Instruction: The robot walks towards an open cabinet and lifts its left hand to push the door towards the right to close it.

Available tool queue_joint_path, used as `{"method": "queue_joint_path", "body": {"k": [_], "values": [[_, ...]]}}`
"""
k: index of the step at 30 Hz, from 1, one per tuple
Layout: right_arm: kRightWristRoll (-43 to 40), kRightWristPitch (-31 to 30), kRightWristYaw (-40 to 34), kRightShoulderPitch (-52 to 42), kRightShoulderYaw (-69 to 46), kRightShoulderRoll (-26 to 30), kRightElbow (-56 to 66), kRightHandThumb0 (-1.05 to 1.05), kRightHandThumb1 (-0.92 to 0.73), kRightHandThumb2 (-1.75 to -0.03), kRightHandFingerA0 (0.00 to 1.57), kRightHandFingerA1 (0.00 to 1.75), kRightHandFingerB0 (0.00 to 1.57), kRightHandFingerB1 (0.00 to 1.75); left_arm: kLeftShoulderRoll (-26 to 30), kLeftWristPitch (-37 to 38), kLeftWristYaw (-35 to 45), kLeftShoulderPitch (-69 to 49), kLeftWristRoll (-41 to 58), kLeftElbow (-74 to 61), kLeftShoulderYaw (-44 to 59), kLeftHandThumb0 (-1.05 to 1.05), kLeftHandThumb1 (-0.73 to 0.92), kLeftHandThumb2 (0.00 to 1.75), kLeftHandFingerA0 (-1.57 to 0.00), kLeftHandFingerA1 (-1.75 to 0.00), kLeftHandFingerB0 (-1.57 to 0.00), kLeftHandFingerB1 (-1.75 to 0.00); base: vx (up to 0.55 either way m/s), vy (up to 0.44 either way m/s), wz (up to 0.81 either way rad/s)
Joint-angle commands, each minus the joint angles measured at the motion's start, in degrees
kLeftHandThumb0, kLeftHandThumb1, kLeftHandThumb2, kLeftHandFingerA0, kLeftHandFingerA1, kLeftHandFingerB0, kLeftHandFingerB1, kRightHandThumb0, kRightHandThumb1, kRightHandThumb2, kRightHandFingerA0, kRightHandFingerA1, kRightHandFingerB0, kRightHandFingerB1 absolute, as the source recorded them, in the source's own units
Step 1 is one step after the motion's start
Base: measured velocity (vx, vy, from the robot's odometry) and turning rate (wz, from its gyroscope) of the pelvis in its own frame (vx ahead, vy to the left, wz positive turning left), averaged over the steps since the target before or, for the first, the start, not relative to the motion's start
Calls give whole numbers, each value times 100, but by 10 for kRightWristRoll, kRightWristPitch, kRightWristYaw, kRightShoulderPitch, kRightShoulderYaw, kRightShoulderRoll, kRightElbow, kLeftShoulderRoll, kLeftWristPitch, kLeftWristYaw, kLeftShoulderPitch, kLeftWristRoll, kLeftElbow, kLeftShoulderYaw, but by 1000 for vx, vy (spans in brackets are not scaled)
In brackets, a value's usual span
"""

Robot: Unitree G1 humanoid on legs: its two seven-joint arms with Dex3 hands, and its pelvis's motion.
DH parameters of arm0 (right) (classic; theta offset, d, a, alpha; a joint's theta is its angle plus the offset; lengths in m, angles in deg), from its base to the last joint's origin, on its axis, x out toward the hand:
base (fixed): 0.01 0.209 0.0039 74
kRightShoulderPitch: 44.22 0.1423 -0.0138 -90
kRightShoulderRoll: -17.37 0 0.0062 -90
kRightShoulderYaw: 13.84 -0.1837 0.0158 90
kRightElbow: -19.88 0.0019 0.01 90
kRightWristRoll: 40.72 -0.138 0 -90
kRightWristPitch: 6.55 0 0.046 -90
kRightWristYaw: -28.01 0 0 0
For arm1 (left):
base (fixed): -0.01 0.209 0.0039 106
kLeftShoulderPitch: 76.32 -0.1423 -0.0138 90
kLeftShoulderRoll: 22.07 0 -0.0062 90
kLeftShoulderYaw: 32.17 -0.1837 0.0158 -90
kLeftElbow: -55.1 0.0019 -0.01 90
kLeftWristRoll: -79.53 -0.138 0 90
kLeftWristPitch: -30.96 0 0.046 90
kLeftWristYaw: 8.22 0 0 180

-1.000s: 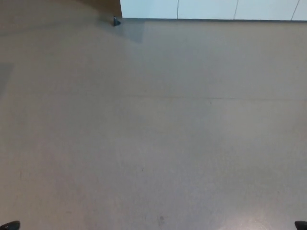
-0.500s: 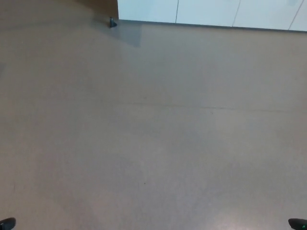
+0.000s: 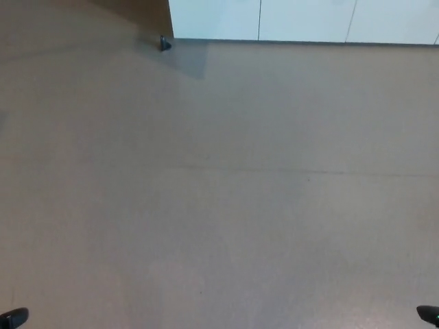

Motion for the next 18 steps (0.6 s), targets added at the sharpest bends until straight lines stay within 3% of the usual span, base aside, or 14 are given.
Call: {"method": "queue_joint_path", "body": {"k": [1,10,18], "values": [[15,3,-13,-2,11,8,-5,-35,-69,-59,62,48,44,40,9,6,0,-1,5,2,1,5,62,57,-56,-53,-40,-46,225,-33,-9],[16,-2,-17,1,17,7,-7,-36,-68,-59,63,49,45,40,14,12,-2,-4,-1,-1,-6,3,61,57,-55,-53,-39,-46,260,135,2],[18,-2,-13,5,22,9,-7,-36,-68,-59,63,49,46,41,15,9,-9,-3,-4,-6,-9,2,61,57,-58,-54,-41,-47,201,-104,13]]}}
